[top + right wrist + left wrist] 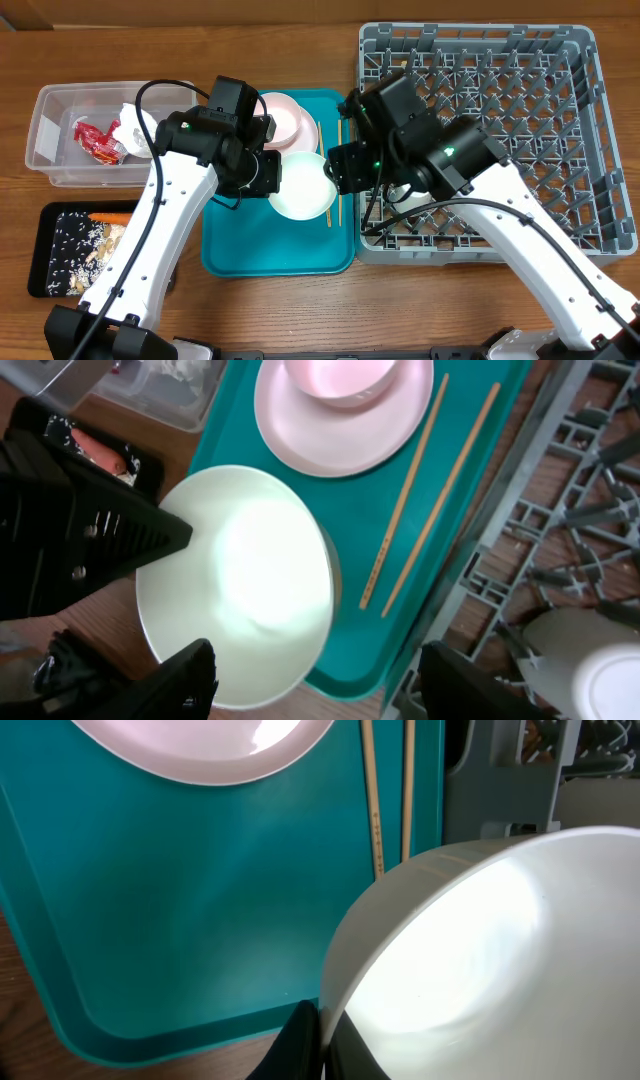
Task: Sort waste into correct bins and load items into the dishwasher
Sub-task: 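Lift the white bowl right while the right gripper grasps its rim, then release the left gripper and carry the bowl up with the right gripper, then carry the white bowl to the back of the dish rack, right gripper, then lower the bowl upside down into the rack's back row and release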
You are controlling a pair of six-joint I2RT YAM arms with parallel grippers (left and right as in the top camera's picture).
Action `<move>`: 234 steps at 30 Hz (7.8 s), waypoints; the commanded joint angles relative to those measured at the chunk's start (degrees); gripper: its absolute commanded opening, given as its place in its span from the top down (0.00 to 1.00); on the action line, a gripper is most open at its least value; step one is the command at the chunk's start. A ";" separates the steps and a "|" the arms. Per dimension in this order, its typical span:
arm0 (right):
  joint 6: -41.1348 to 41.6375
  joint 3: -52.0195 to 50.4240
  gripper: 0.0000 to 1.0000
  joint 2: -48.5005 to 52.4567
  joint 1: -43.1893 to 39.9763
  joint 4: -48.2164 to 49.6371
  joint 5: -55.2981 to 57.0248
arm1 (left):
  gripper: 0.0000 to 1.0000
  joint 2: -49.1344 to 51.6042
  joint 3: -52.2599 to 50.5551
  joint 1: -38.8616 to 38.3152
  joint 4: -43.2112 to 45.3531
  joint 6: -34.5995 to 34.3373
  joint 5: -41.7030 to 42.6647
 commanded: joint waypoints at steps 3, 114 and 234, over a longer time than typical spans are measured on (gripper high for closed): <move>0.28 -3.65 0.37 0.07 0.31 3.02 1.62 | 0.94 -1.33 1.46 -0.42 -0.13 0.72 1.68; -68.61 -11.61 0.96 18.40 -19.41 74.10 42.82 | 0.00 -1.20 15.74 0.76 17.27 1.14 6.75; -29.05 -6.29 0.44 8.92 -13.53 38.71 28.06 | 0.00 -1.20 15.74 0.76 17.25 1.14 6.75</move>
